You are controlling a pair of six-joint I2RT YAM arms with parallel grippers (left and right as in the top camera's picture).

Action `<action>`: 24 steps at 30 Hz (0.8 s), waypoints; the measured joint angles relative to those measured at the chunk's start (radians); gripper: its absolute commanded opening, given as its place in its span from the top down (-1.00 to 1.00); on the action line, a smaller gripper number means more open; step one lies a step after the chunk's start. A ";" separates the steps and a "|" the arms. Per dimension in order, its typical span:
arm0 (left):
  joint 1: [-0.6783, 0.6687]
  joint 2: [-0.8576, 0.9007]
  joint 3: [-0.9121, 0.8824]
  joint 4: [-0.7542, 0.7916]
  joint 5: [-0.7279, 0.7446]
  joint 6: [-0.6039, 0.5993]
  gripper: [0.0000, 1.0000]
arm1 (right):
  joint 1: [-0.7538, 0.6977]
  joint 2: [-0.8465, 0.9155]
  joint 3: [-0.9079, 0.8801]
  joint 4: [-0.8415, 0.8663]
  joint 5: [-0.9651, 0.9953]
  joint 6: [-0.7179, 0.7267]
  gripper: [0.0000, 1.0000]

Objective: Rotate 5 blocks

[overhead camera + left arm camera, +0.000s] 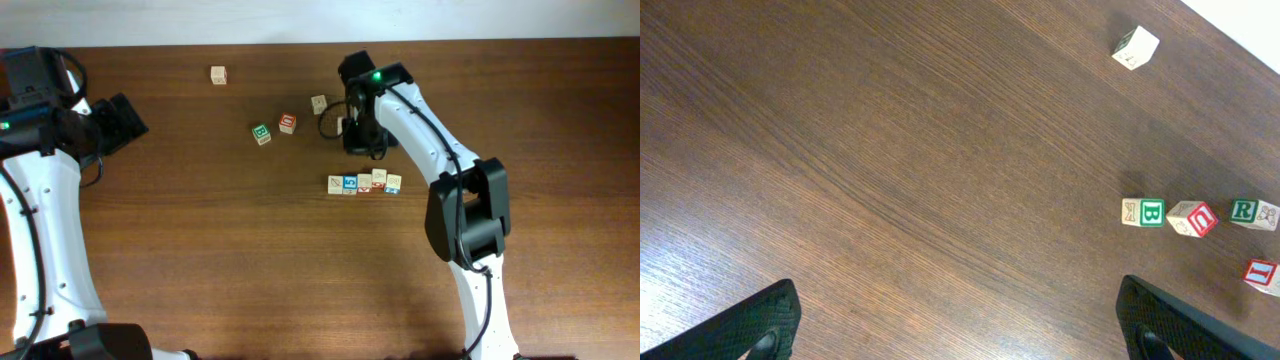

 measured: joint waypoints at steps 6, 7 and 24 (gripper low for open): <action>0.000 0.000 0.000 0.000 0.000 0.000 -0.98 | 0.001 0.002 -0.076 0.040 -0.020 0.000 0.85; 0.000 0.000 0.000 0.000 0.000 0.000 -0.99 | 0.001 0.002 -0.077 0.040 -0.022 0.000 0.85; 0.000 0.000 0.000 0.000 0.000 0.000 -0.98 | 0.001 0.002 -0.084 -0.009 -0.066 0.000 0.86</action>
